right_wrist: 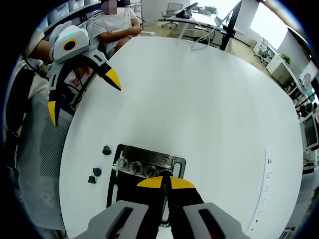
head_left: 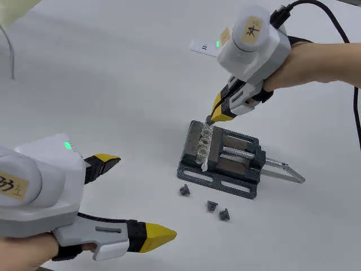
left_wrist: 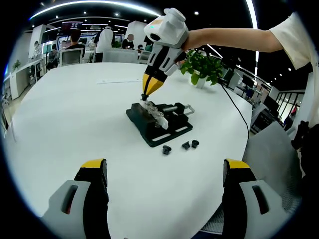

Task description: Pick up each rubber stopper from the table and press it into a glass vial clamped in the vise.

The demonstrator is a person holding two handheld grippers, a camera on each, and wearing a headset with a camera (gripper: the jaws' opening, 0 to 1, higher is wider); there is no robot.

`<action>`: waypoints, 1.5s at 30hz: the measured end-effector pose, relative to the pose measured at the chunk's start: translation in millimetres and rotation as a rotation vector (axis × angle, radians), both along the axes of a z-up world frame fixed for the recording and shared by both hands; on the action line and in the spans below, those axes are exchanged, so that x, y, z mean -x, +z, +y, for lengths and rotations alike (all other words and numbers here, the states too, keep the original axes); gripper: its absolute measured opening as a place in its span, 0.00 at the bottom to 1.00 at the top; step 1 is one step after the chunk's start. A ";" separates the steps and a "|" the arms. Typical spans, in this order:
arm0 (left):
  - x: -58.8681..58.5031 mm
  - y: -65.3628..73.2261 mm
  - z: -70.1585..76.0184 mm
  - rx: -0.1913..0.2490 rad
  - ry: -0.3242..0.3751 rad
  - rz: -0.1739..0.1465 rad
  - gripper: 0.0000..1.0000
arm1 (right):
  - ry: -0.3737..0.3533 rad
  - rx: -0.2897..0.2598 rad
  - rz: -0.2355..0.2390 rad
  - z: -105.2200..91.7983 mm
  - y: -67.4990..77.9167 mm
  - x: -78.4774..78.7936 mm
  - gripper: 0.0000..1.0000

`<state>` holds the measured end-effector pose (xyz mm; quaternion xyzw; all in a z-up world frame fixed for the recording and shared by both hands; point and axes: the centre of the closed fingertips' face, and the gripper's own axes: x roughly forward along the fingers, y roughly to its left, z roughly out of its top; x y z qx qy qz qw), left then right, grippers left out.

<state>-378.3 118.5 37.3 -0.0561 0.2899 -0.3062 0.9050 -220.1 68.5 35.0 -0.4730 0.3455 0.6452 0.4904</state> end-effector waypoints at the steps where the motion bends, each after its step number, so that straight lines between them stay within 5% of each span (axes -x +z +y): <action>1: 0.0 -0.9 0.4 0.000 0.000 0.002 0.96 | 0.001 0.000 0.000 -0.1 -0.1 0.1 0.00; 25: -1.2 -4.3 -5.6 0.015 -0.008 0.021 0.96 | 0.078 0.037 0.023 -3.0 3.3 12.2 0.00; 45: -9.3 -8.8 -11.3 0.043 -0.010 0.035 0.95 | 0.056 0.048 0.044 0.9 0.8 9.1 0.00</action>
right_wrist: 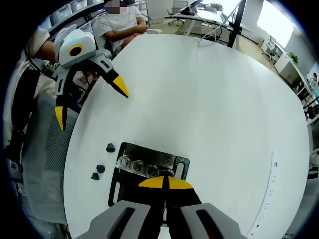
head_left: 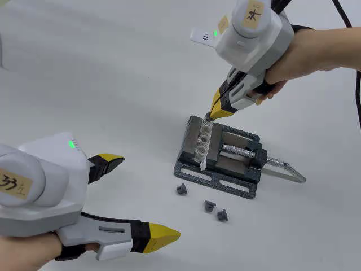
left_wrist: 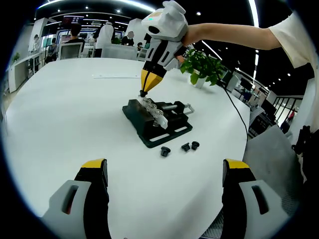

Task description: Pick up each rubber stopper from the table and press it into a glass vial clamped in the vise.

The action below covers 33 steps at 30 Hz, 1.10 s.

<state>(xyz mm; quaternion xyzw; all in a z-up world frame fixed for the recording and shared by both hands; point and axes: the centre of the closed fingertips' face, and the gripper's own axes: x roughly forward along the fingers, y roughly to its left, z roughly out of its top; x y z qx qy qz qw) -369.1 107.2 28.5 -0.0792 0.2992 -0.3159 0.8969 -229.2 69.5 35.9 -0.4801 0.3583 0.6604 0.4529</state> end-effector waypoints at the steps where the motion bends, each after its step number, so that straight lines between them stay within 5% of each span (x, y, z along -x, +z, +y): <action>1: -0.5 -0.4 -0.3 0.001 -0.001 0.001 0.95 | 0.000 0.006 -0.007 0.5 -0.2 -0.3 0.00; 13: -9.3 -1.5 -3.0 0.014 -0.005 0.004 0.95 | -0.005 0.075 0.019 1.5 -2.8 -4.6 0.00; 19: -9.1 -4.2 -4.8 0.019 -0.005 0.009 0.95 | -0.053 0.062 0.053 3.1 -5.5 -13.1 0.00; 33: -13.3 -6.6 -11.7 0.033 -0.017 0.015 0.95 | -0.020 0.150 0.009 5.0 -5.4 -4.9 0.00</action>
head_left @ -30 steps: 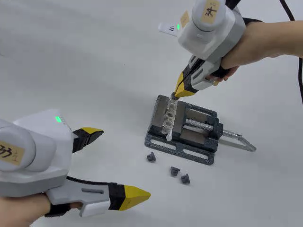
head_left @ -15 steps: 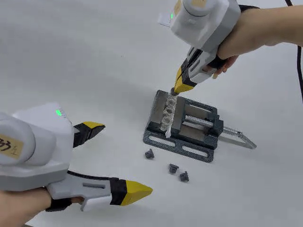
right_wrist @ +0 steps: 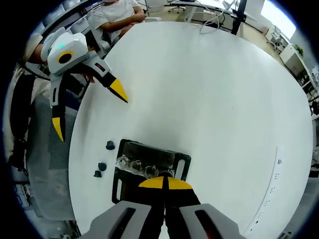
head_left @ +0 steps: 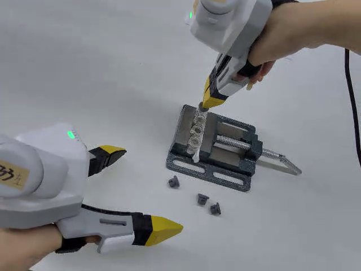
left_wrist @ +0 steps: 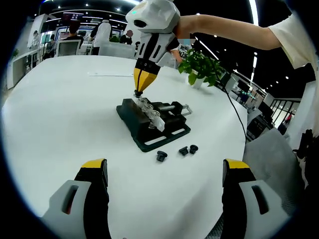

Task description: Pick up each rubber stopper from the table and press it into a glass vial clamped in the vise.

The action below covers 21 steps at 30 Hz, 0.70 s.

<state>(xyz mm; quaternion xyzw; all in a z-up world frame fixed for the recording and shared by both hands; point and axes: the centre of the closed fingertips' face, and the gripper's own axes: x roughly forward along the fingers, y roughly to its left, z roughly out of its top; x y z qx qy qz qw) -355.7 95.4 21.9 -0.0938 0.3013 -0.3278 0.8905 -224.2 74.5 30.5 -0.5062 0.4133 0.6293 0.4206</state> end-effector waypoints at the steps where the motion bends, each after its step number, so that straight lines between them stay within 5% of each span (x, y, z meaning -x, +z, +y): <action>1: -0.2 0.2 0.1 0.000 0.000 -0.002 0.95 | -0.004 0.008 0.001 0.4 -0.1 -0.7 0.00; 10: 0.6 0.0 -0.6 0.003 0.000 -0.001 0.95 | -0.024 0.063 -0.011 2.2 -4.5 -4.9 0.00; 21: -0.1 12.7 -3.1 -0.007 -0.008 -0.031 0.95 | -0.043 0.038 0.025 -1.3 -1.9 -3.5 0.00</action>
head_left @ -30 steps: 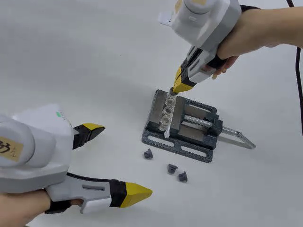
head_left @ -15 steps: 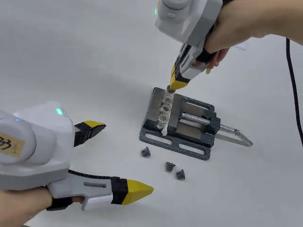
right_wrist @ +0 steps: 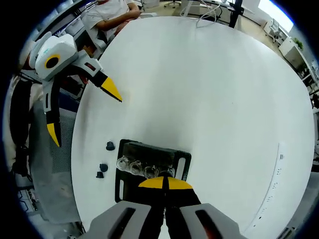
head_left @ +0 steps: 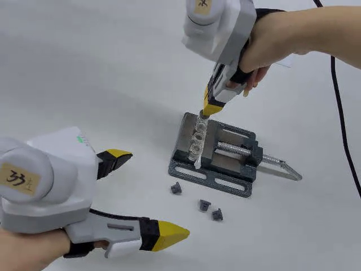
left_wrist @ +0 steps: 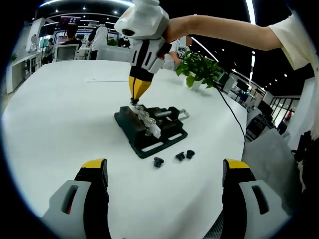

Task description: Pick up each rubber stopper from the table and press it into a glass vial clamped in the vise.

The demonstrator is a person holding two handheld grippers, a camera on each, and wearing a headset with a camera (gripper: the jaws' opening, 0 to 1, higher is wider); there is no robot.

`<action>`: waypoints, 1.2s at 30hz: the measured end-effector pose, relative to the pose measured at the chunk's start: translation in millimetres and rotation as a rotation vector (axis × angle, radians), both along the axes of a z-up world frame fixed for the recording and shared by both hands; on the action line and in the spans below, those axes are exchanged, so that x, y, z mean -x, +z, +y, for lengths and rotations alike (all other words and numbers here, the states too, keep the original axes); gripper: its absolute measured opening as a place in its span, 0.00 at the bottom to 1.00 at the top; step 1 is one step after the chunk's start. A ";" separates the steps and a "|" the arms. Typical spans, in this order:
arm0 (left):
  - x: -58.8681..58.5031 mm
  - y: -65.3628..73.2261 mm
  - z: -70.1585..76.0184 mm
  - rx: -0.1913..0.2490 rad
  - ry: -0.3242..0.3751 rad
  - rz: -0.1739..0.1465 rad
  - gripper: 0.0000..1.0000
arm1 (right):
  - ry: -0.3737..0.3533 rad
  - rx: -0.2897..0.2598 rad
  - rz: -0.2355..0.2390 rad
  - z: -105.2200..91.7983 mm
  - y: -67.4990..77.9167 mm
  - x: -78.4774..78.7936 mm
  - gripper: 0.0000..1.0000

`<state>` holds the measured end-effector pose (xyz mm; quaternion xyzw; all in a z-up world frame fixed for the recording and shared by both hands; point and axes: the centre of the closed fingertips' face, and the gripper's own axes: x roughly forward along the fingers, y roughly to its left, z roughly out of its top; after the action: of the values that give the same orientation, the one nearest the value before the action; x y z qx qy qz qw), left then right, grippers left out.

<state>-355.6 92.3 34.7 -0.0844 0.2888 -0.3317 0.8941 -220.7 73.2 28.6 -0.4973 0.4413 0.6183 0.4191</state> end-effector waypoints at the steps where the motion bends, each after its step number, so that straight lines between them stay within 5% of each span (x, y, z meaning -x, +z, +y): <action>1: -0.3 1.7 0.2 -0.005 0.000 -0.009 0.95 | -0.006 0.008 0.010 -0.8 0.0 -0.1 0.00; 4: 0.5 6.0 0.5 -0.019 -0.005 -0.019 0.95 | 0.047 -0.001 0.018 -0.8 0.2 -1.6 0.00; 6: 1.2 9.4 1.7 -0.016 -0.001 -0.022 0.95 | -0.020 0.005 0.049 -1.7 0.7 0.6 0.00; 9: 2.6 10.9 2.6 -0.022 0.002 -0.026 0.95 | -0.003 -0.014 0.052 -3.7 0.4 -4.2 0.00; 36: 7.3 14.4 4.4 -0.038 -0.010 -0.031 0.95 | 0.015 -0.054 0.015 -3.7 0.6 1.6 0.00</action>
<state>-363.0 96.8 49.1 -0.0606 0.2815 -0.3317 0.8983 -222.3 69.5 29.2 -0.4842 0.4239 0.6368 0.4245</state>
